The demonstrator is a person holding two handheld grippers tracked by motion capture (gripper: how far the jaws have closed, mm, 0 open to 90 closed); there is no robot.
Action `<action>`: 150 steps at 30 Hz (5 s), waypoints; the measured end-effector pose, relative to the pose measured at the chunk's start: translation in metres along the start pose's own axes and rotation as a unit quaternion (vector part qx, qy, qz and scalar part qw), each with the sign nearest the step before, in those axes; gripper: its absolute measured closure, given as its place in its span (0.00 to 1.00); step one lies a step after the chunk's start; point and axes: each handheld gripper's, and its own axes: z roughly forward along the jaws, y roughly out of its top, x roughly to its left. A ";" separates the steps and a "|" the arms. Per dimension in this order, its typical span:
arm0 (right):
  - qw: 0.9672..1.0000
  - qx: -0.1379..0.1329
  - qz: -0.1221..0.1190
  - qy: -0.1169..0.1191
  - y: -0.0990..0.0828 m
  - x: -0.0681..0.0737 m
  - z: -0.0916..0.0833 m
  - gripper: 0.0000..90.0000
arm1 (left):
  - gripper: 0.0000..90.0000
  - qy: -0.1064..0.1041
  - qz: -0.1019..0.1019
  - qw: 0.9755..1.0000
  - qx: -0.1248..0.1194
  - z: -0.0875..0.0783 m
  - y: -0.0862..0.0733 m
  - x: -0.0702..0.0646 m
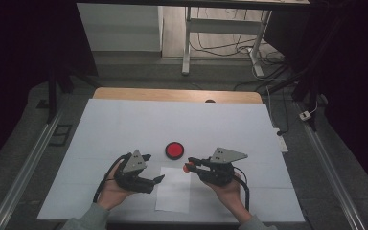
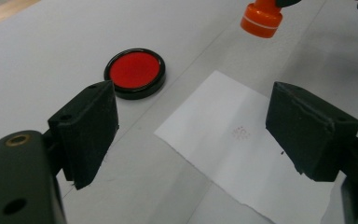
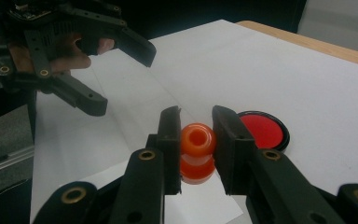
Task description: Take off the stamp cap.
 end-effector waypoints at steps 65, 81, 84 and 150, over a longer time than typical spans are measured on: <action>1.000 -0.011 0.004 0.012 -0.002 0.001 0.002 0.81 | 0.39 -0.046 0.050 0.998 0.010 0.061 0.034 -0.027; 1.000 -0.012 0.004 0.013 -0.002 0.001 0.002 0.81 | 0.50 -0.053 0.055 0.997 0.011 0.066 0.035 -0.028; 1.000 -0.014 0.006 0.013 -0.002 0.001 0.002 0.81 | 0.52 -0.053 0.056 0.997 0.012 0.066 0.035 -0.028; 1.000 -0.011 0.014 0.008 -0.005 0.001 0.004 0.81 | 0.72 -0.038 0.082 0.996 0.022 0.069 0.030 -0.031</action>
